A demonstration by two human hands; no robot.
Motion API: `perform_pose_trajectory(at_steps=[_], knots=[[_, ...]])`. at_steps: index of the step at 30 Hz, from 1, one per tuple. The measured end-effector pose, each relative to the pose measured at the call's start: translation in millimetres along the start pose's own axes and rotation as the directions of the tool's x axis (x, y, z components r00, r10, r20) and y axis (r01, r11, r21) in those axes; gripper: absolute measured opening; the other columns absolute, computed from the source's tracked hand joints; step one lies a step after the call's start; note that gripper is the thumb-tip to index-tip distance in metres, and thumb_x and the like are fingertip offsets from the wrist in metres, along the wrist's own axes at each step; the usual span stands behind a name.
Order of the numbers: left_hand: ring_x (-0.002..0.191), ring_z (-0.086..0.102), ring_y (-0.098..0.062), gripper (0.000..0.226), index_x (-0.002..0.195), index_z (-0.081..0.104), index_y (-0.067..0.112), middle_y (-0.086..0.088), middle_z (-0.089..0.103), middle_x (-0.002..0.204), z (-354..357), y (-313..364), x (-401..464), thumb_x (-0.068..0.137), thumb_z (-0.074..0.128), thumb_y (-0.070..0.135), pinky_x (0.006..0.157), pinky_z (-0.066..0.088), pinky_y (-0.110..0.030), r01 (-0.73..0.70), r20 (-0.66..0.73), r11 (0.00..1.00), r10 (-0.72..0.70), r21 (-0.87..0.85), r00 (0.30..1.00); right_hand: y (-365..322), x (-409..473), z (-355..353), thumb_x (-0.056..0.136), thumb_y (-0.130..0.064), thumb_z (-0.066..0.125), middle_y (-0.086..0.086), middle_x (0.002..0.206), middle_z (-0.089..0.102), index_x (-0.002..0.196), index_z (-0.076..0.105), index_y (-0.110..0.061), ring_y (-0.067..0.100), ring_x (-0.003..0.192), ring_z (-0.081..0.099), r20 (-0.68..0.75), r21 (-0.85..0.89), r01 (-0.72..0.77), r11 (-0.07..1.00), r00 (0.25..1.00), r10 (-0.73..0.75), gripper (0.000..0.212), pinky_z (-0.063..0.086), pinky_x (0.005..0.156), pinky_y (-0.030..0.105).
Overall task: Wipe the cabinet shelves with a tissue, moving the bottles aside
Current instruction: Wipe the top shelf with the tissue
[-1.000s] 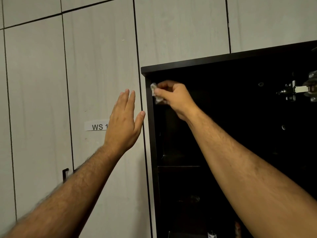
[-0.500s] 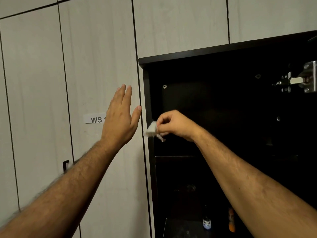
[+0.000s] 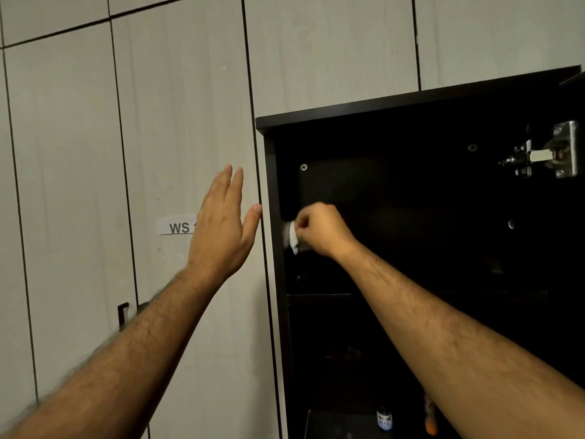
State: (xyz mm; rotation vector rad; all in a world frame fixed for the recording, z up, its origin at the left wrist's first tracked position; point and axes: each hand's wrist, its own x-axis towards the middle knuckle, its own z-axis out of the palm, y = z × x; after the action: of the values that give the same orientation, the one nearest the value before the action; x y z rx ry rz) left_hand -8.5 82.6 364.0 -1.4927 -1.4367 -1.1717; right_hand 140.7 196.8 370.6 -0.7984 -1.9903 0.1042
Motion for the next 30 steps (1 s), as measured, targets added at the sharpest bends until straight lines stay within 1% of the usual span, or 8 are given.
perform_pose_trajectory(at_steps=[2,4,9,13,17,21,25,30], knots=[[0.149,0.011,-0.016,0.062,0.155,0.015,0.018,-0.001,0.013,0.162,2,-1,0,0.101,0.039,0.04,0.116,0.009,-0.028,0.006,0.0,1.0,-0.006,-0.001,1.0,-8,4,-5,0.086,-0.006,0.067,-0.006,0.082,0.069,0.083,0.073,-0.016,0.003,0.074,0.063,-0.146,0.181,0.041,0.983,0.989,-0.014,0.012,0.051,0.061,0.013],[0.149,0.012,-0.016,0.062,0.154,0.016,0.018,-0.002,0.014,0.162,3,-2,-2,0.101,0.039,0.041,0.115,0.009,-0.028,0.013,0.001,1.0,-0.013,0.001,1.0,-13,2,-7,0.086,-0.007,0.066,-0.006,0.085,0.067,0.085,0.071,-0.016,0.007,0.079,0.064,-0.174,0.245,0.071,0.967,0.984,-0.028,0.01,0.055,0.068,0.02],[0.149,0.011,-0.016,0.062,0.155,0.015,0.019,-0.001,0.013,0.163,4,-2,-8,0.101,0.039,0.041,0.115,0.01,-0.029,0.018,0.023,1.0,-0.018,0.012,1.0,-4,-27,-6,0.078,0.0,0.07,0.007,0.083,0.07,0.082,0.067,-0.008,0.022,0.076,0.07,0.215,0.219,-0.035,0.975,0.977,-0.014,0.01,0.061,0.069,0.04],[0.149,0.012,-0.017,0.062,0.155,0.015,0.019,-0.001,0.013,0.163,3,-1,-10,0.102,0.039,0.04,0.116,0.011,-0.031,0.034,0.021,0.999,-0.034,-0.005,0.999,-2,-52,-3,0.072,-0.01,0.08,0.0,0.083,0.071,0.08,0.07,-0.012,0.015,0.078,0.07,0.388,0.119,-0.028,0.992,0.922,-0.021,0.013,0.061,0.074,0.037],[0.149,0.011,-0.015,0.062,0.155,0.014,0.02,0.0,0.012,0.163,4,-6,-13,0.102,0.038,0.041,0.115,0.01,-0.029,0.022,0.024,1.0,-0.022,-0.017,0.999,-9,-67,-5,0.069,-0.026,0.087,-0.007,0.083,0.068,0.078,0.068,-0.018,0.006,0.079,0.064,0.345,0.079,-0.016,0.997,0.939,-0.012,0.023,0.054,0.069,0.027],[0.149,0.012,-0.016,0.062,0.155,0.015,0.02,0.0,0.013,0.162,3,-16,-15,0.101,0.039,0.041,0.116,0.013,-0.033,0.027,0.025,0.998,-0.026,-0.05,0.999,-22,-82,12,0.072,-0.029,0.085,-0.008,0.078,0.066,0.074,0.062,-0.015,0.005,0.075,0.064,0.136,0.066,-0.052,0.996,0.99,0.043,0.027,0.055,0.066,0.025],[0.149,0.011,-0.015,0.063,0.155,0.014,0.021,0.001,0.012,0.163,1,-34,-12,0.101,0.039,0.043,0.116,0.012,-0.032,0.025,0.031,0.996,-0.022,-0.09,0.999,-32,-76,21,0.073,-0.026,0.085,-0.003,0.076,0.067,0.071,0.06,-0.012,0.007,0.072,0.067,-0.051,0.265,-0.139,0.954,0.986,0.157,0.029,0.06,0.066,0.03],[0.149,0.011,-0.014,0.062,0.155,0.015,0.019,0.001,0.012,0.163,-7,-61,-7,0.101,0.039,0.041,0.114,0.008,-0.027,0.001,0.033,0.991,0.003,-0.136,0.999,-58,-36,4,0.077,-0.026,0.082,-0.001,0.069,0.065,0.071,0.061,-0.01,0.01,0.06,0.062,-0.233,0.382,-0.1,0.919,0.952,0.201,0.027,0.057,0.057,0.027]])
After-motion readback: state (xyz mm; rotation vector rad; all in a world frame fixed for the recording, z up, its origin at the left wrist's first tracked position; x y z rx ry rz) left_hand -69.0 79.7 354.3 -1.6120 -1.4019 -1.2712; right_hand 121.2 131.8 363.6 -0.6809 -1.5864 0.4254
